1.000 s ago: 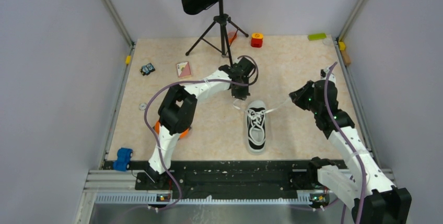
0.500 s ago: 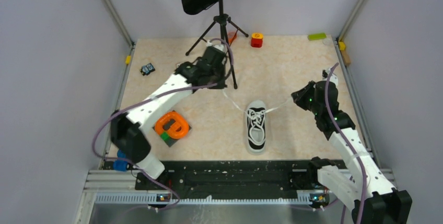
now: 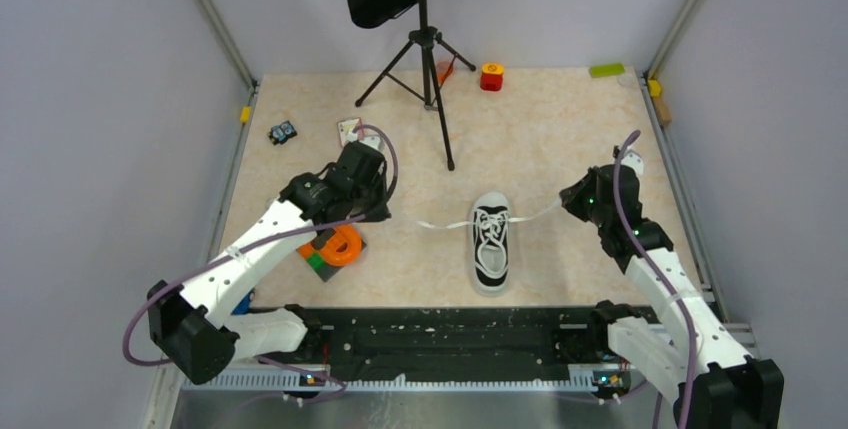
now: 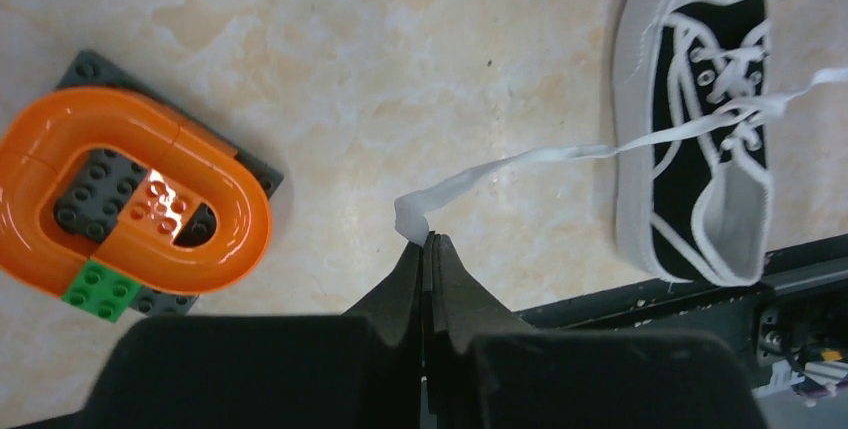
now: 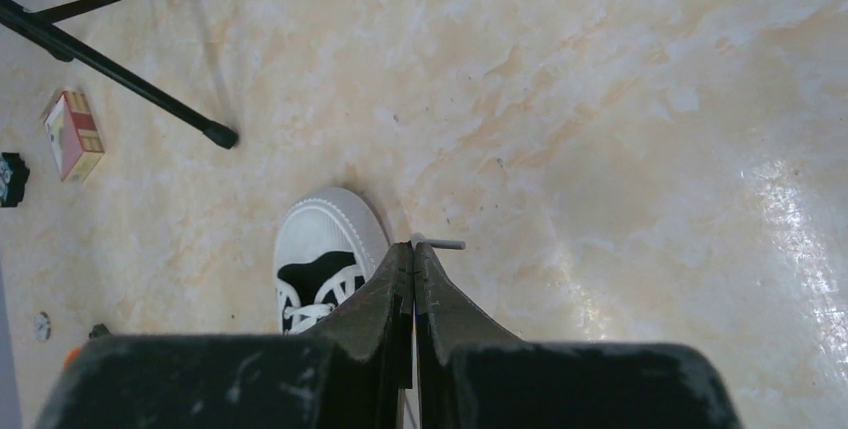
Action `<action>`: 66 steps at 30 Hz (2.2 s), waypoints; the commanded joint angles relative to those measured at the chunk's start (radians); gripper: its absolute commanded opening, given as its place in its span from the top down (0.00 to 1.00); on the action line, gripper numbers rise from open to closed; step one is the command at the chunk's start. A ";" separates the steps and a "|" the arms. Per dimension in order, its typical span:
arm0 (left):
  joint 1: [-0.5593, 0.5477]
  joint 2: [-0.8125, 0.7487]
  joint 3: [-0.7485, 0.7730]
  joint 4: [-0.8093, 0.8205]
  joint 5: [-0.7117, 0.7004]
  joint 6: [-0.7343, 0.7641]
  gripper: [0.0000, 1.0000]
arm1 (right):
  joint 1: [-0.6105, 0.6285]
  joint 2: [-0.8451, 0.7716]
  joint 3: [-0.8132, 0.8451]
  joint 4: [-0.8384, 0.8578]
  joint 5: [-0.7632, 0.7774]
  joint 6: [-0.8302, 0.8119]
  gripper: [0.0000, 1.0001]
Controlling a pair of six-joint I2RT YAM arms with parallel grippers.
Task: Tie the shoes
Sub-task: Tie the shoelace on the shoe.
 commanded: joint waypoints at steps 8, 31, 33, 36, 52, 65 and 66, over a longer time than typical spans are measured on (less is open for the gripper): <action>0.002 -0.057 -0.035 -0.042 0.035 -0.047 1.00 | -0.006 0.021 0.039 0.024 0.047 -0.059 1.00; 0.016 -0.258 -0.174 -0.144 -0.081 -0.115 1.00 | -0.011 0.056 0.099 0.090 0.017 -0.082 1.00; 0.017 -0.263 -0.173 -0.147 -0.070 -0.106 1.00 | -0.011 0.050 0.088 0.085 0.014 -0.094 1.00; 0.017 -0.259 -0.163 -0.146 -0.007 -0.041 1.00 | -0.005 0.049 0.101 0.162 -0.082 -0.136 1.00; -0.011 -0.311 -0.043 0.033 0.450 0.028 1.00 | 0.605 0.690 0.508 0.638 -0.265 -0.090 1.00; -0.213 -0.054 0.094 0.260 0.528 0.015 1.00 | 0.359 0.400 0.464 0.080 -0.042 -0.201 0.06; -0.225 -0.021 0.120 0.279 0.537 0.022 1.00 | 0.294 0.330 0.415 0.053 -0.039 -0.211 0.05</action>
